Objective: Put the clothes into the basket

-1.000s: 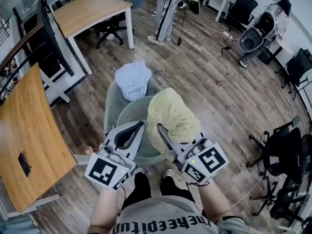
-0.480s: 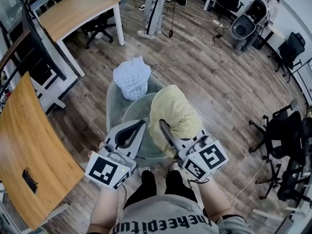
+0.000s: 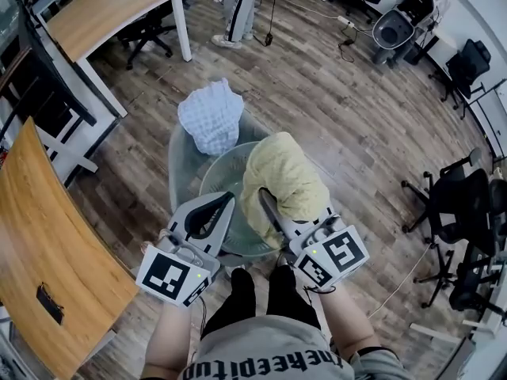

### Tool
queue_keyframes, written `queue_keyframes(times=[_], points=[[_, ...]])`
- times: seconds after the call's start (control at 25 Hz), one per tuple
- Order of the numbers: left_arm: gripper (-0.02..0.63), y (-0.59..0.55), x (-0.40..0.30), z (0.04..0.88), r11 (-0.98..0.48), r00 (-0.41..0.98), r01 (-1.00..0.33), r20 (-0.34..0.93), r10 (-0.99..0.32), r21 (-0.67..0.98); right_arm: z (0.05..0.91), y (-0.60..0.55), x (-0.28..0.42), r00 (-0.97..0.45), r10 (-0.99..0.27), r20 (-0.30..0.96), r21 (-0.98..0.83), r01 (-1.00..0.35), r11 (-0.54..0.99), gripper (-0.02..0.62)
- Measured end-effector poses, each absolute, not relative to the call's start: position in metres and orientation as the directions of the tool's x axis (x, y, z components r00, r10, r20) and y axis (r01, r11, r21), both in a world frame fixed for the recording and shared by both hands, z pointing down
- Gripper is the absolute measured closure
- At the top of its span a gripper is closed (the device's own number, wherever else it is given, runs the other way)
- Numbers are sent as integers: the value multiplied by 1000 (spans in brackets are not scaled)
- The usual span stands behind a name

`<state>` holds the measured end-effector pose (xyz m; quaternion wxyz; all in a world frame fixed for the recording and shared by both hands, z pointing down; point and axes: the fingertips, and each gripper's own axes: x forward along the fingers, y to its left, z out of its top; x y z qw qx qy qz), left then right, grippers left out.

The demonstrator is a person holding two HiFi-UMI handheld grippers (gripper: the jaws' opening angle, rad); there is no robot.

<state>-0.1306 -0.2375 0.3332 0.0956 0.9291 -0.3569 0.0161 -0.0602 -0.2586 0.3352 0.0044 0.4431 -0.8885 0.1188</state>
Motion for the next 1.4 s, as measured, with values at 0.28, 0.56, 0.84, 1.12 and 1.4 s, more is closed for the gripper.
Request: queue_keyframes(times=[0.28, 0.56, 0.84, 1.12, 1.4], points=[[592, -244, -135, 355, -731, 757, -652, 130, -640, 200, 363, -269, -64, -585, -795, 158, -226, -805, 548, 391], [592, -248, -134, 378, -719, 753, -657, 169, -636, 226, 397, -277, -65, -575, -790, 215, -236, -815, 529, 391], [592, -252, -134, 398, -710, 747, -665, 187, -638, 233, 431, -282, -66, -571, -775, 272, -251, -819, 515, 390], [592, -254, -137, 421, -684, 735, -677, 220, -641, 271, 468, -286, -68, -565, -755, 334, -277, -824, 494, 390], [592, -255, -139, 437, -667, 723, -691, 248, -645, 278, 497, -286, -67, -552, -738, 387, -300, -833, 465, 387]])
